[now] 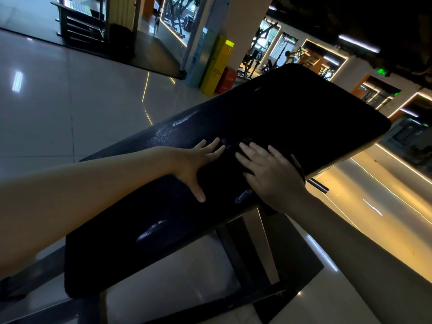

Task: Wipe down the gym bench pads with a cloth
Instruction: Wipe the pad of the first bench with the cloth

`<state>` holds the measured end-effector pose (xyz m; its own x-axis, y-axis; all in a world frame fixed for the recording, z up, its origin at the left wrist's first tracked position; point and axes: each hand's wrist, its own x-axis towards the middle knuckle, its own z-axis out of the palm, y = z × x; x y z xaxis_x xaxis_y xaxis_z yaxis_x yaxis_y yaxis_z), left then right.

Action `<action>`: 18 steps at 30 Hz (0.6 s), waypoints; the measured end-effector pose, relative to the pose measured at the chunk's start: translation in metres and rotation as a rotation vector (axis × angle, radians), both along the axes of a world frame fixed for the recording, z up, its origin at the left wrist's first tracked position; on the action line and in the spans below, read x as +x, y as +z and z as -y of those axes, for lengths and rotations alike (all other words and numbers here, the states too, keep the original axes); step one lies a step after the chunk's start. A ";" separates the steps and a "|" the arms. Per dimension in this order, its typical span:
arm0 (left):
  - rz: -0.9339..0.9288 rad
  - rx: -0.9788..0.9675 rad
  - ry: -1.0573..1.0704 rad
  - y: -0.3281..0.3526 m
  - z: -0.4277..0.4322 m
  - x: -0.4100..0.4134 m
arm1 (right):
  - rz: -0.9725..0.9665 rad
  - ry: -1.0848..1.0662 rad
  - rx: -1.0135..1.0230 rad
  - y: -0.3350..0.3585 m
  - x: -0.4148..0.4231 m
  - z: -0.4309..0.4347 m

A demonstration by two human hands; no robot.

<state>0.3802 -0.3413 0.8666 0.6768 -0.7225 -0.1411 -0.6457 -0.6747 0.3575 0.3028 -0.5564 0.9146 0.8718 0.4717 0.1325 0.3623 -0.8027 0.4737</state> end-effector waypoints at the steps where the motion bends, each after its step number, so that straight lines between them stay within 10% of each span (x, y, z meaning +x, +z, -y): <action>1: 0.000 -0.003 0.002 0.000 -0.001 0.000 | 0.020 -0.042 0.026 0.001 0.004 -0.004; 18: -0.049 -0.107 0.065 -0.021 -0.011 -0.026 | 0.018 0.171 0.044 -0.039 -0.051 -0.011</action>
